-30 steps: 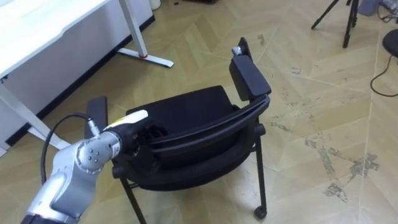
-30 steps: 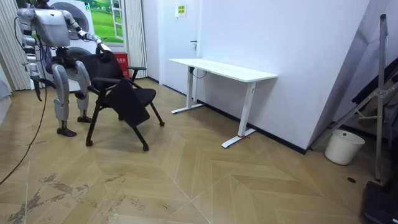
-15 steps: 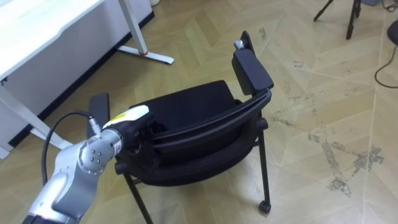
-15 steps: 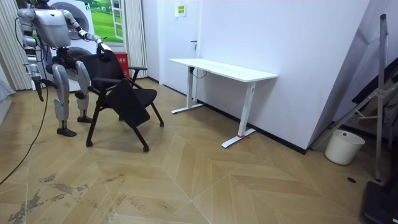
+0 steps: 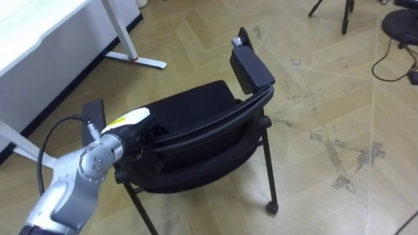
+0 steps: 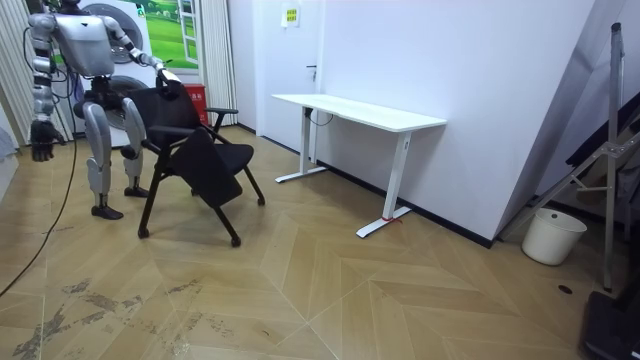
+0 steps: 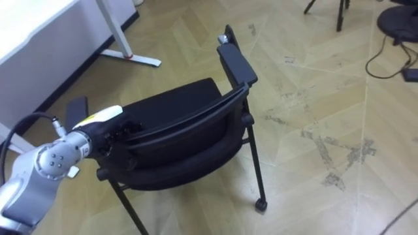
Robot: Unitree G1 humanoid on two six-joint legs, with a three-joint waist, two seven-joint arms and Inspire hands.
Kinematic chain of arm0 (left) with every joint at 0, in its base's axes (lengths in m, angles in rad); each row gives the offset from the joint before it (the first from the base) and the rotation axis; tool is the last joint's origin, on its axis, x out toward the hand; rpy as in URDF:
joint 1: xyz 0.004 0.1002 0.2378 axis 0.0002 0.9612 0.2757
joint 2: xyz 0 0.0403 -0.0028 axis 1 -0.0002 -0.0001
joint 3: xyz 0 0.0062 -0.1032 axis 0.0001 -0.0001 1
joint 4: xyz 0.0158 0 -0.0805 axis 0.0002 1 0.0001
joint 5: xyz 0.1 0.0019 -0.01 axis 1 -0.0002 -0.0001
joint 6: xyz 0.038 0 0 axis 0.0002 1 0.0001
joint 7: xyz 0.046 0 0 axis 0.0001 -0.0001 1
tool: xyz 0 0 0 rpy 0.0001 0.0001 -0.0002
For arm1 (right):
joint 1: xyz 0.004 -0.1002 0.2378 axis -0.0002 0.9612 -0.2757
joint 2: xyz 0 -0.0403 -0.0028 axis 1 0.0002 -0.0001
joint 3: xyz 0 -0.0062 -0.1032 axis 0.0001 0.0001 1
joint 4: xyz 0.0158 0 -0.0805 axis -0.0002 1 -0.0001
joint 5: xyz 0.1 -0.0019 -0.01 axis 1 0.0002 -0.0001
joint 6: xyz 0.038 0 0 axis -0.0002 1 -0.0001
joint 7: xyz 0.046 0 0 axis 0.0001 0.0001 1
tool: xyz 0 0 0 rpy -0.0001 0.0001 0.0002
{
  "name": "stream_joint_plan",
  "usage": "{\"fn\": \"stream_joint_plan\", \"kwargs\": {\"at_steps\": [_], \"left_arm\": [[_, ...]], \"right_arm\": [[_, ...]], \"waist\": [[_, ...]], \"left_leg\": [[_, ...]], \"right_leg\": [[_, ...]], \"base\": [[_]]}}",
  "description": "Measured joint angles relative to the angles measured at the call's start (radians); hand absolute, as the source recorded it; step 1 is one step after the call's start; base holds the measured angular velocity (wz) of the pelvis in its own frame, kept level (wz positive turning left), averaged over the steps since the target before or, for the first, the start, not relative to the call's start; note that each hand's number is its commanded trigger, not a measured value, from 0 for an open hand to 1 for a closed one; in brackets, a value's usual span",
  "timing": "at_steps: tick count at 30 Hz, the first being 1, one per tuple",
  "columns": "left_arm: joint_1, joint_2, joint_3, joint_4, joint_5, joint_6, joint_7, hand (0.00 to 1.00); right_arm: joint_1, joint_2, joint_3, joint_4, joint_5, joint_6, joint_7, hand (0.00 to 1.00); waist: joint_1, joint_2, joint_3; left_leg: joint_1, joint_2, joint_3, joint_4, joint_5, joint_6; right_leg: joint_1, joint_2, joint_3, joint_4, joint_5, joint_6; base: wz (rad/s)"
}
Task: Push chair
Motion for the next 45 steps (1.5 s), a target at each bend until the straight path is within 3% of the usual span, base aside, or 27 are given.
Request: {"fn": "stream_joint_plan", "kwargs": {"at_steps": [2,3,5,8,11,15,19,24,28,31,33,35,38,42,45], "left_arm": [[0.000,0.034,-0.001,0.000,-0.018,-0.009,0.018,1.00],[0.000,0.037,-0.001,0.000,-0.018,-0.009,0.024,1.00],[0.000,0.049,-0.001,0.000,-0.018,-0.022,0.041,1.00],[0.000,0.068,-0.002,0.001,-0.019,-0.061,0.057,1.00],[0.000,0.077,0.002,0.001,-0.027,-0.093,0.072,1.00],[0.000,0.078,0.001,0.000,-0.017,-0.099,0.075,1.00],[0.000,0.078,0.001,0.003,0.002,-0.107,0.088,1.00],[-0.007,0.079,0.001,0.004,0.004,-0.118,0.092,1.00],[-0.035,0.078,0.000,0.002,0.015,-0.123,0.068,1.00],[-0.052,0.078,0.001,0.000,0.035,-0.128,0.041,1.00],[-0.062,0.078,-0.002,0.001,0.043,-0.131,0.032,1.00],[-0.065,0.078,-0.002,0.001,0.053,-0.146,0.022,1.00],[-0.075,0.079,0.000,-0.001,0.069,-0.165,0.001,1.00],[-0.098,0.081,0.001,-0.002,0.084,-0.175,-0.031,1.00],[-0.104,0.084,-0.001,-0.002,0.094,-0.186,-0.046,1.00]], "right_arm": [[0.020,0.015,-0.009,-0.321,-0.005,-0.025,-0.113,0.00],[0.020,0.016,-0.009,-0.385,-0.011,-0.045,-0.138,0.00],[0.025,0.019,-0.005,-0.613,-0.034,-0.121,-0.236,0.00],[-0.003,0.017,0.000,-0.740,-0.094,-0.175,-0.345,0.00],[-0.021,0.013,-0.014,-0.826,-0.111,-0.175,-0.442,0.00],[-0.049,-0.009,-0.019,-0.941,-0.162,-0.174,-0.513,0.00],[-0.161,-0.064,-0.026,-1.070,-0.243,-0.175,-0.567,0.00],[-0.281,-0.132,0.026,-1.114,-0.409,-0.169,-0.574,0.00],[-0.328,-0.137,0.089,-1.154,-0.575,-0.109,-0.486,0.00],[-0.361,-0.147,0.154,-1.184,-0.655,-0.083,-0.383,0.00],[-0.389,-0.179,0.207,-1.184,-0.672,-0.065,-0.319,0.00],[-0.394,-0.245,0.276,-1.184,-0.693,-0.053,-0.194,0.00],[-0.412,-0.305,0.333,-1.184,-0.740,-0.022,-0.041,0.00],[-0.465,-0.337,0.439,-1.183,-0.860,0.016,0.163,0.00],[-0.489,-0.337,0.501,-1.164,-0.900,0.018,0.316,0.00]], "waist": [[-0.014,0.000,-0.0004],[-0.016,-0.001,-0.0003],[-0.017,-0.002,-0.0010],[-0.023,-0.003,-0.0019],[-0.016,-0.001,-0.0031],[-0.012,0.005,-0.0067],[-0.013,0.005,-0.0071],[0.013,-0.009,-0.0015],[0.040,-0.038,0.0025],[0.059,-0.060,0.0006],[0.072,-0.069,0.0009],[0.098,-0.079,0.0054],[0.129,-0.092,0.0109],[0.147,-0.114,0.0165],[0.152,-0.150,0.0152]], "left_leg": [[-0.018,-0.001,0.011,0.008,0.000,0.000],[-0.023,-0.001,0.011,0.012,0.000,0.000],[-0.041,0.000,0.014,0.024,0.000,0.000],[-0.056,0.002,0.022,0.037,0.000,0.000],[-0.075,0.002,0.022,0.039,0.000,0.000],[-0.080,0.000,0.024,0.040,0.000,0.000],[-0.081,0.000,0.025,0.038,0.000,0.001],[-0.081,0.001,0.026,0.038,0.001,0.001],[-0.082,0.001,0.026,0.036,0.002,0.002],[-0.078,0.002,0.029,0.036,0.002,0.002],[-0.077,0.002,0.030,0.033,0.002,0.002],[-0.061,0.005,0.030,0.028,0.002,0.002],[-0.055,0.007,0.030,0.028,0.002,0.002],[-0.045,0.011,0.027,0.016,0.002,0.002],[-0.030,0.017,0.015,0.015,0.002,0.001]], "right_leg": [[-0.027,-0.001,0.012,0.017,-0.001,0.001],[-0.031,-0.001,0.012,0.021,-0.001,0.001],[-0.045,0.000,0.013,0.025,0.000,0.001],[-0.059,-0.001,0.014,0.028,0.000,0.000],[-0.077,-0.002,0.014,0.032,0.000,0.000],[-0.085,-0.003,0.013,0.038,0.000,0.000],[-0.094,-0.003,0.014,0.048,0.000,0.000],[-0.105,-0.003,0.010,0.061,-0.001,-0.001],[-0.107,-0.002,0.010,0.059,0.000,-0.001],[-0.105,-0.002,0.010,0.058,0.000,-0.003],[-0.105,-0.002,0.010,0.058,0.001,-0.003],[-0.095,0.001,0.009,0.058,0.002,-0.004],[-0.092,0.002,0.001,0.058,0.002,-0.004],[-0.087,0.004,-0.028,0.056,0.004,-0.008],[-0.051,0.007,-0.054,0.028,0.009,-0.016]], "base": [[-0.12],[-0.05],[0.00],[0.01],[0.00],[-0.01],[-0.01],[-0.02],[-0.01],[-0.04],[0.00],[-0.06],[-0.05],[0.01],[0.14]]}}
